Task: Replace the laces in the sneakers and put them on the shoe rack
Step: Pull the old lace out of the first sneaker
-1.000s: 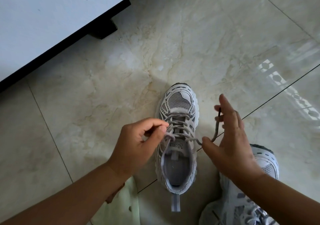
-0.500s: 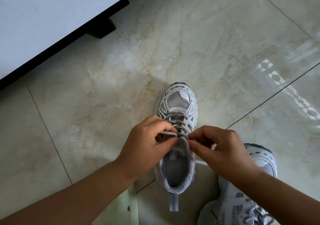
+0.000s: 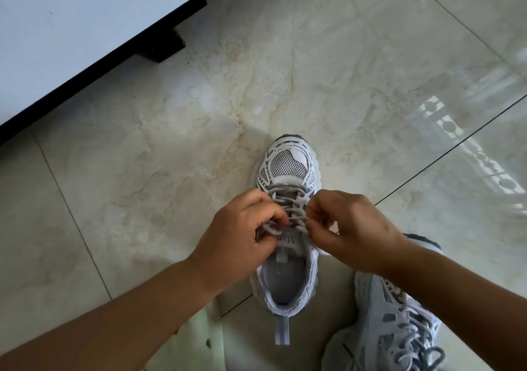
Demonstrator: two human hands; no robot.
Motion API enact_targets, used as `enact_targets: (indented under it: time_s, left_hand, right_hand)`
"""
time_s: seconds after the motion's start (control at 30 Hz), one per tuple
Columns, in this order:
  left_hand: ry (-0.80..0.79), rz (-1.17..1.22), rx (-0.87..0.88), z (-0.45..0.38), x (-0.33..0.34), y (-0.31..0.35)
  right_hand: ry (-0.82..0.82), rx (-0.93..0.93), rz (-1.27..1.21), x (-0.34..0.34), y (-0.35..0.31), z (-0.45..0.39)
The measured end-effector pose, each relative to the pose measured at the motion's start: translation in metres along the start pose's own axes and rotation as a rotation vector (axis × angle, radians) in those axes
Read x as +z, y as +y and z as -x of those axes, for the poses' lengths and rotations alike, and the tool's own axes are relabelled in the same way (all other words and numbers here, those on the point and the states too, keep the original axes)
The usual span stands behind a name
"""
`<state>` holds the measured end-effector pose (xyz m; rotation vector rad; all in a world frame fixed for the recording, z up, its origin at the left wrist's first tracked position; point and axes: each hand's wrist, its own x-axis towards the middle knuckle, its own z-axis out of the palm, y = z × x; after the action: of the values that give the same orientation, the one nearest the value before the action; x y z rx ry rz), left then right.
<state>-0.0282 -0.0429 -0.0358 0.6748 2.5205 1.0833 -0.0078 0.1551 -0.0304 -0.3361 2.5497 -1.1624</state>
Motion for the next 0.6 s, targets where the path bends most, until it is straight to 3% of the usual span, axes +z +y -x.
enact_targets:
  time_s: [0.1,0.17,0.33,0.43,0.5,0.6]
  left_hand:
    - [-0.025,-0.002,0.016,0.000,-0.001,-0.001]
    - [-0.040,-0.005,0.025,0.000,-0.001,0.000]
    - [-0.044,0.002,0.040,0.003,-0.003,0.000]
    - [-0.052,-0.033,-0.003,0.005,0.000,0.005]
    - [-0.037,-0.076,-0.044,0.003,0.004,0.010]
    - [0.057,-0.142,-0.030,0.000,0.010,0.015]
  right_hand:
    - [-0.016,-0.207,0.263,-0.008,0.008,-0.003]
    - [-0.004,-0.206,0.266,-0.007,0.011,-0.002]
    - [-0.032,0.262,-0.303,0.000,0.007,0.006]
    - [-0.013,0.407,-0.657,0.004,0.001,0.009]
    - [-0.008,0.424,-0.735,0.006,-0.001,0.010]
    - [-0.022,0.370,-0.625,0.007,0.000,0.009]
